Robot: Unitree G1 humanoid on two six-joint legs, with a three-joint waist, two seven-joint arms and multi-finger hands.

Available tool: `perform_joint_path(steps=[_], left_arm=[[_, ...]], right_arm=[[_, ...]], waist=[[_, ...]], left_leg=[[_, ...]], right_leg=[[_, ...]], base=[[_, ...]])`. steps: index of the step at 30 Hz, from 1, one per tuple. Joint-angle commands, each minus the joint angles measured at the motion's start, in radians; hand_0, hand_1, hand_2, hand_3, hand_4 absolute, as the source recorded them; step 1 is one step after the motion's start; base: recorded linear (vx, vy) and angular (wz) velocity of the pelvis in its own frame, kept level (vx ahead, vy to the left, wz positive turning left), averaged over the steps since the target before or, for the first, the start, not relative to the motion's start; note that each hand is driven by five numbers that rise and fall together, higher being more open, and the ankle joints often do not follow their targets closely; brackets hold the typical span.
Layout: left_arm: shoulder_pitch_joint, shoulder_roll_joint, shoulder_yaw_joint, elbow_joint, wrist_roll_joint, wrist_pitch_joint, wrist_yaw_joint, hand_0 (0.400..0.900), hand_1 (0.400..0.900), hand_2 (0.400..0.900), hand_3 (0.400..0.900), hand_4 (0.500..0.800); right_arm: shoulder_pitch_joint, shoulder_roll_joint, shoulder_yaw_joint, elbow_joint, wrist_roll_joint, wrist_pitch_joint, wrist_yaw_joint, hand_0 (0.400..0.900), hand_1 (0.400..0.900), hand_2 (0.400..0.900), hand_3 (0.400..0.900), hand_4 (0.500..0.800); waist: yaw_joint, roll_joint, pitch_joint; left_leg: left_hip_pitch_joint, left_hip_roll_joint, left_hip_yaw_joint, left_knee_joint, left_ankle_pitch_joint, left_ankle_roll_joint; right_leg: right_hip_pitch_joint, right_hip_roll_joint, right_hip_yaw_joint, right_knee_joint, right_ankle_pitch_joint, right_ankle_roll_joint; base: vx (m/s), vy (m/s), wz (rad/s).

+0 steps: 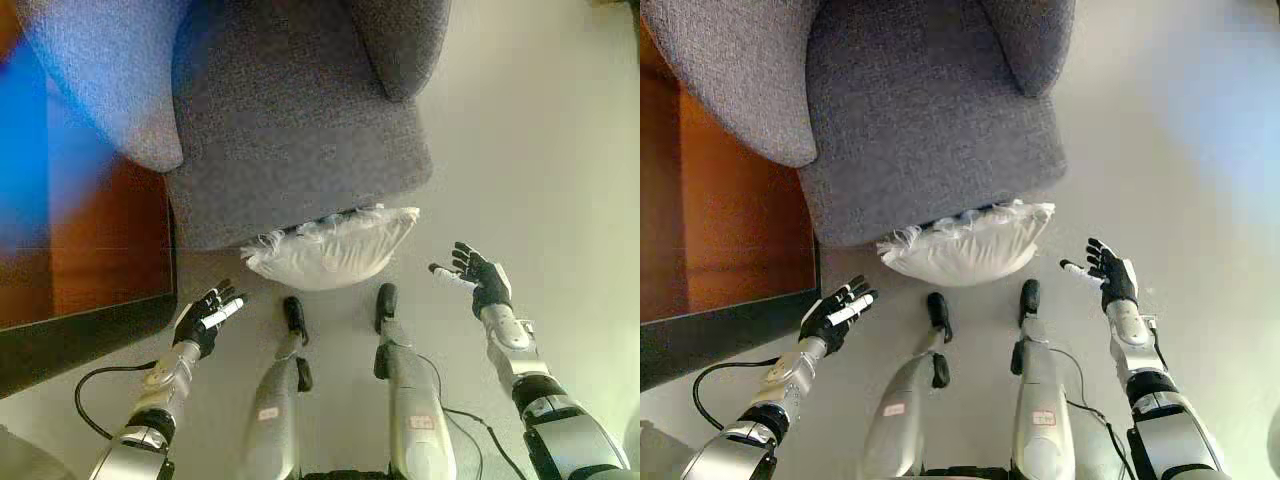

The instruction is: Pick up the pillow and put it on the sofa.

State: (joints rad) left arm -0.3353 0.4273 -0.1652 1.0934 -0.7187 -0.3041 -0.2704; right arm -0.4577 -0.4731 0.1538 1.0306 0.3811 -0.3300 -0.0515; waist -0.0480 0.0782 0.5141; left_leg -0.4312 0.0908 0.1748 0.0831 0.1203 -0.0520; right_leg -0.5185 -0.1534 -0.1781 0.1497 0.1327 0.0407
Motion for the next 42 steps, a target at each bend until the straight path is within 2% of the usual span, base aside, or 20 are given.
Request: perform_joint_path(steps=[1, 3, 5, 8, 19, 25, 30, 33, 34, 42], left_arm=[[0.037, 0.054, 0.015, 0.006, 0.033, -0.039, 0.021, 0.900, 0.900, 0.900, 0.900, 0.800], [0.035, 0.053, 0.012, 0.014, 0.070, -0.032, 0.062, 0.900, 0.900, 0.900, 0.900, 0.800], [0.036, 0.056, 0.017, 0.014, 0.064, -0.020, 0.058, 0.900, 0.900, 0.900, 0.900, 0.800], [0.044, 0.050, 0.014, 0.026, 0.062, -0.029, 0.053, 0.900, 0.900, 0.900, 0.900, 0.800], [0.061, 0.054, 0.014, 0.040, 0.071, 0.006, 0.034, 0.900, 0.900, 0.900, 0.900, 0.800], [0.061, 0.075, 0.001, 0.025, 0.073, 0.022, 0.030, 0.900, 0.900, 0.900, 0.900, 0.800], [0.069, 0.089, -0.009, -0.004, 0.058, 0.016, 0.035, 0.900, 0.900, 0.900, 0.900, 0.800], [0.081, 0.090, -0.009, -0.036, 0.055, 0.005, 0.042, 0.900, 0.900, 0.900, 0.900, 0.800], [0.090, 0.092, -0.010, -0.040, 0.059, 0.003, 0.046, 0.900, 0.900, 0.900, 0.900, 0.800], [0.110, 0.090, -0.028, -0.079, 0.048, -0.016, 0.050, 0.900, 0.900, 0.900, 0.900, 0.800]], right_arm=[[-0.005, -0.073, 0.001, -0.019, 0.006, -0.052, -0.015, 0.900, 0.900, 0.900, 0.900, 0.800], [-0.007, -0.069, 0.001, -0.022, 0.003, -0.048, -0.022, 0.900, 0.900, 0.900, 0.900, 0.800], [-0.006, -0.073, 0.003, -0.034, 0.005, -0.035, -0.024, 0.900, 0.900, 0.900, 0.900, 0.800], [0.005, -0.073, -0.004, -0.022, 0.003, -0.052, -0.018, 0.900, 0.900, 0.900, 0.900, 0.800], [-0.021, -0.093, 0.004, -0.019, -0.032, -0.064, 0.000, 0.900, 0.900, 0.900, 0.900, 0.800], [-0.123, -0.153, 0.066, -0.022, -0.094, -0.039, 0.043, 0.900, 0.900, 0.900, 0.900, 0.800], [-0.256, -0.203, 0.158, -0.028, -0.100, -0.006, 0.072, 0.900, 0.900, 0.900, 0.900, 0.800], [-0.328, -0.210, 0.192, -0.027, -0.085, 0.018, 0.075, 0.900, 0.900, 0.900, 0.900, 0.800], [-0.350, -0.213, 0.202, -0.026, -0.081, 0.032, 0.079, 0.900, 0.900, 0.900, 0.900, 0.800], [-0.506, -0.227, 0.299, -0.064, -0.093, 0.075, 0.106, 0.900, 0.900, 0.900, 0.900, 0.800]], waist=[[-0.012, 0.004, 0.006], [-0.012, 0.004, 0.006], [-0.013, 0.003, 0.006], [-0.016, 0.008, 0.006], [-0.003, 0.027, 0.006], [0.024, 0.040, 0.006], [0.056, 0.046, 0.006], [0.079, 0.049, 0.006], [0.085, 0.048, 0.006], [0.116, 0.066, 0.006]], left_leg=[[-0.077, -0.019, -0.014, 0.118, -0.099, -0.020], [-0.077, -0.021, -0.013, 0.117, -0.099, -0.020], [-0.078, -0.021, -0.013, 0.119, -0.099, -0.021], [-0.081, -0.021, -0.016, 0.129, -0.102, -0.020], [-0.122, -0.021, -0.019, 0.163, -0.104, -0.015], [-0.215, -0.024, -0.036, 0.220, -0.103, -0.015], [-0.313, -0.025, -0.063, 0.287, -0.109, -0.006], [-0.379, -0.028, -0.084, 0.357, -0.131, 0.005], [-0.384, -0.032, -0.096, 0.399, -0.179, 0.003], [-0.555, -0.034, -0.105, 0.550, -0.226, 0.010]], right_leg=[[-0.038, 0.009, 0.027, 0.116, -0.137, 0.019], [-0.039, 0.008, 0.026, 0.115, -0.134, 0.021], [-0.040, 0.009, 0.026, 0.115, -0.135, 0.021], [-0.045, 0.010, 0.031, 0.127, -0.141, 0.016], [-0.086, 0.022, 0.025, 0.194, -0.174, 0.000], [-0.173, 0.029, 0.016, 0.266, -0.192, -0.016], [-0.274, 0.031, 0.012, 0.345, -0.204, -0.035], [-0.338, 0.027, 0.011, 0.412, -0.221, -0.045], [-0.345, 0.024, 0.019, 0.457, -0.264, -0.037], [-0.509, 0.013, 0.023, 0.637, -0.315, -0.057]], base=[[0.00, 0.000, 0.00], [0.00, 0.000, 0.00], [0.01, 0.004, -0.02], [0.01, 0.008, -0.01], [0.01, -0.013, 0.03], [0.01, -0.086, 0.08], [-0.02, -0.101, 0.10], [0.02, -0.109, 0.17], [0.08, -0.119, 0.19], [0.01, -0.032, 0.11]])
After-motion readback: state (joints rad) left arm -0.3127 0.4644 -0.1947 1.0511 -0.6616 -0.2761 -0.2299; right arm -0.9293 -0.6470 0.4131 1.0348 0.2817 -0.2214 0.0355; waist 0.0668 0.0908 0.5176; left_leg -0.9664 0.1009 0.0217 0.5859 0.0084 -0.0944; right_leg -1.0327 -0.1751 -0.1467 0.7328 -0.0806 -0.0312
